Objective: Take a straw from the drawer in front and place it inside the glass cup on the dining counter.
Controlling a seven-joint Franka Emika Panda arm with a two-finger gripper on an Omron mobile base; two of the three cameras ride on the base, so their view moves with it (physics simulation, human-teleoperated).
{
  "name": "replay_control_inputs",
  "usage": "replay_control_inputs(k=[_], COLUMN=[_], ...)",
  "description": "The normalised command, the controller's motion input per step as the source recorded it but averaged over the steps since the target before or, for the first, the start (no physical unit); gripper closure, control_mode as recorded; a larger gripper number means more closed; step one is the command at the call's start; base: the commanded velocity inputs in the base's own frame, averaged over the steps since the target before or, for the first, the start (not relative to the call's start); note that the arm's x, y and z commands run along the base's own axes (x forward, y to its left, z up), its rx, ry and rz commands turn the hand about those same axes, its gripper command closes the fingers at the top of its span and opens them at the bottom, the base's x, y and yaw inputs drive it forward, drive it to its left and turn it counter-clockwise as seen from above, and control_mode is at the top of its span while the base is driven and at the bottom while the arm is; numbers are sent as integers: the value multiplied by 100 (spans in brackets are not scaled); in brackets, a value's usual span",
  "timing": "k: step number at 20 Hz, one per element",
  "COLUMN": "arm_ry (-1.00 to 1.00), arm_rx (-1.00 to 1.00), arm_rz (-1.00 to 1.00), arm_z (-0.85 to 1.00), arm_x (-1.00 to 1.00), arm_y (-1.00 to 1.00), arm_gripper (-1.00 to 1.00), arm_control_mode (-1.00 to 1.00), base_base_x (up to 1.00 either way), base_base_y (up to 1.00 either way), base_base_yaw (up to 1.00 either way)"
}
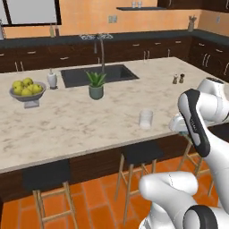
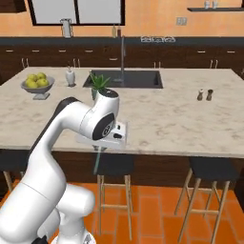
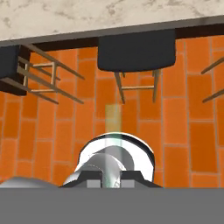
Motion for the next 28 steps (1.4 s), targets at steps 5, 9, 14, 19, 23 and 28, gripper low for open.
replay_control_inputs(k=[5, 9, 14, 19, 23, 28], arm_ry=[0, 0, 0, -5, -30, -42], arm_rx=[0, 0, 0, 0, 5, 15], arm_rz=[0, 0, 0, 10, 35, 30], arm_z=[0, 0, 0, 19, 53, 28], arm_x=[0, 0, 0, 5, -4, -3], arm_y=[0, 0, 0, 0, -2, 0], arm_gripper=[100, 100, 100, 100, 100, 100], arm_control_mode=[100, 100, 100, -100, -100, -100], base_base_x=[59, 92, 100, 45, 0, 0], base_base_y=[-60, -14, 0, 0, 0, 0], base_base_yaw=[27, 5, 5, 8, 0, 0])
